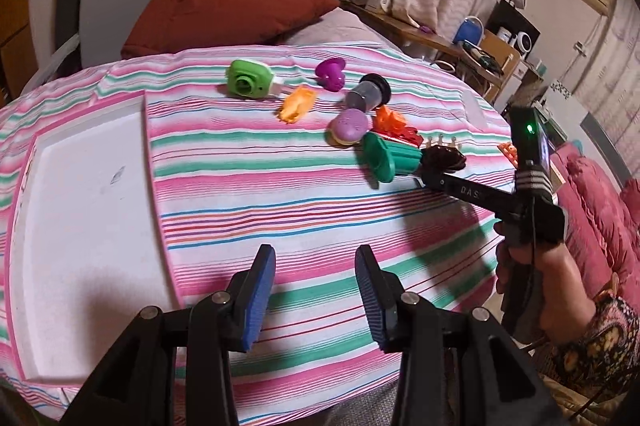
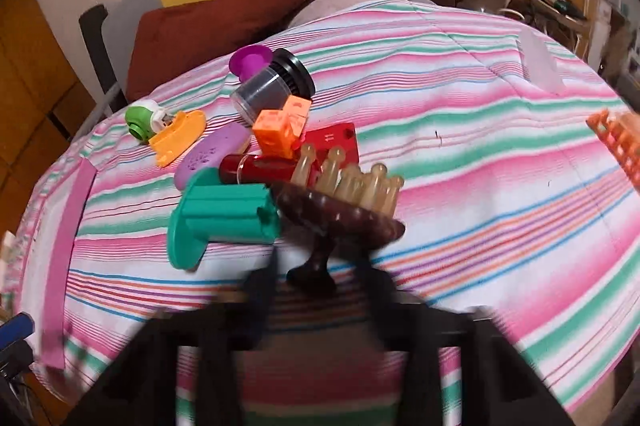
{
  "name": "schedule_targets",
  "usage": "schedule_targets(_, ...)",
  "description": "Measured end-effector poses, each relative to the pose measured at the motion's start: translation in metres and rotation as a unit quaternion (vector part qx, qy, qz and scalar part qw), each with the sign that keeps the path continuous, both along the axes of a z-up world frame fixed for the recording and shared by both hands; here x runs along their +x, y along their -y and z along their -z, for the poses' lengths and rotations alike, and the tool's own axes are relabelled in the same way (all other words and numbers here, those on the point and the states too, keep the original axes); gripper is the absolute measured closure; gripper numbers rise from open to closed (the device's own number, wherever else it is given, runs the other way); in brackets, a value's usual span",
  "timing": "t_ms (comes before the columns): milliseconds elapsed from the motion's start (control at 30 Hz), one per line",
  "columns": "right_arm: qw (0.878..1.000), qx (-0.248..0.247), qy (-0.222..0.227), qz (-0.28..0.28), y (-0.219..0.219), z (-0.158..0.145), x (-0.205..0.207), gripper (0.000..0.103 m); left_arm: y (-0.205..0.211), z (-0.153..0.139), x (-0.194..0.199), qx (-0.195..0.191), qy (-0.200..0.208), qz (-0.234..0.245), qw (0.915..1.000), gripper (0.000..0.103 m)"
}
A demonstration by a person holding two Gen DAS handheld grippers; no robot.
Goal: Organize rigid objects
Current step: 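Move the left tool toward the teal cup while the right tool approaches the brown toy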
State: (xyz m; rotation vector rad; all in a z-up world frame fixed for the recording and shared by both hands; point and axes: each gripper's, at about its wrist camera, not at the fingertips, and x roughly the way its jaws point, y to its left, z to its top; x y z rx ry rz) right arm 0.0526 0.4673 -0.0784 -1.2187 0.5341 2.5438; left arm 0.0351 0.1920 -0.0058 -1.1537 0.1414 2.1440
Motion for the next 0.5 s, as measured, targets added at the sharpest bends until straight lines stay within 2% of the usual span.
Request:
schedule_targets(100, 1.0, -0.012, 0.001, -0.009, -0.003, -0.007, 0.003, 0.079, -0.004, 0.0, 0.001, 0.0, 0.0, 0.004, 1.0, 0.062)
schedule_targets(233, 0.999, -0.035, -0.037, 0.005, -0.014, -0.03, 0.01, 0.079, -0.009, 0.002, -0.002, 0.004, 0.006, 0.005, 1.0, 0.062)
schedule_targets(300, 0.998, -0.022, -0.055, 0.008, -0.019, -0.043, 0.011, 0.081, -0.013, 0.003, -0.003, 0.004, 0.007, 0.008, 0.9999, 0.062)
schedule_targets(500, 0.997, -0.004, -0.073, 0.025, -0.03, -0.045, 0.005, 0.081, -0.031, 0.003, -0.003, 0.001, 0.002, 0.019, 0.9998, 0.062)
